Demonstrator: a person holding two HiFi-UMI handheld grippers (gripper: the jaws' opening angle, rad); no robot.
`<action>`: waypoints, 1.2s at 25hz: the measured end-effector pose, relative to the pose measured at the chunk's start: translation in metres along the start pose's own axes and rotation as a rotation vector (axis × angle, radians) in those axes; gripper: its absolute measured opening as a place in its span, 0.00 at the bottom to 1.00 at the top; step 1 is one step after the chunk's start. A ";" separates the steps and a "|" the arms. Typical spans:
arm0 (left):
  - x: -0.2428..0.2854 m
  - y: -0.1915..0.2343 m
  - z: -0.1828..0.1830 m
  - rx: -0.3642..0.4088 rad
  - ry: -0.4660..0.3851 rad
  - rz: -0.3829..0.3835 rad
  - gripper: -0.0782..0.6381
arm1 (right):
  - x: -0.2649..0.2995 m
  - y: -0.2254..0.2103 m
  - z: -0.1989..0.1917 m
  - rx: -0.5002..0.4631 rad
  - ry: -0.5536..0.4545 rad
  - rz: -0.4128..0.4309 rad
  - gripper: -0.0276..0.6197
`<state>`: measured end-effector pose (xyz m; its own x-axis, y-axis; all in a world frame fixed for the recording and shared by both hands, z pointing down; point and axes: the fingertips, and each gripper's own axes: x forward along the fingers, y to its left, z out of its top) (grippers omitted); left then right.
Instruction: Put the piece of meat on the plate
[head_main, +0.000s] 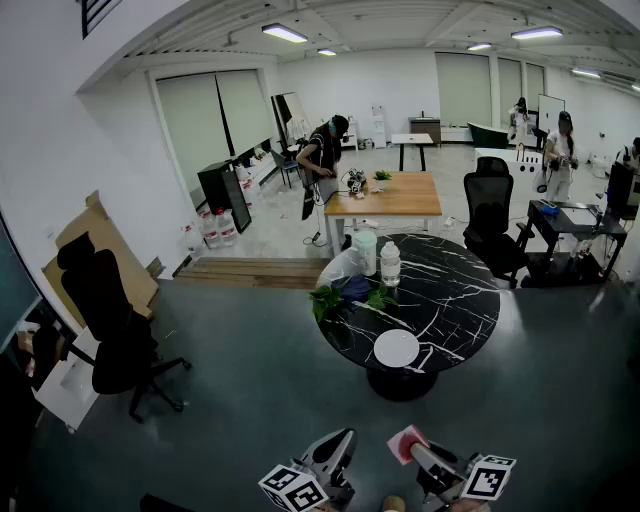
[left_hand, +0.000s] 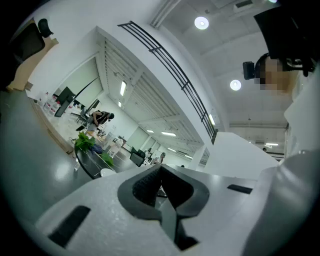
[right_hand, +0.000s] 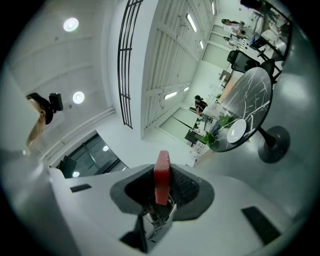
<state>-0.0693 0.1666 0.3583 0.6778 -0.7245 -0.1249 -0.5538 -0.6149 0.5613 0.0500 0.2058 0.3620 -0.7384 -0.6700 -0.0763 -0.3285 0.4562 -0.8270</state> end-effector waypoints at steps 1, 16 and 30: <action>0.011 -0.003 0.001 0.004 0.006 -0.010 0.12 | 0.001 -0.005 0.008 0.011 0.000 -0.005 0.18; 0.073 0.045 -0.021 0.021 0.037 0.062 0.12 | 0.022 -0.079 0.062 0.068 0.024 -0.010 0.18; 0.167 0.129 -0.034 -0.022 0.142 0.047 0.12 | 0.065 -0.156 0.114 0.101 0.016 -0.162 0.18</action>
<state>-0.0111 -0.0229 0.4379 0.7139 -0.7000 0.0182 -0.5769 -0.5732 0.5819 0.1203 0.0237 0.4228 -0.6903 -0.7201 0.0702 -0.3837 0.2820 -0.8793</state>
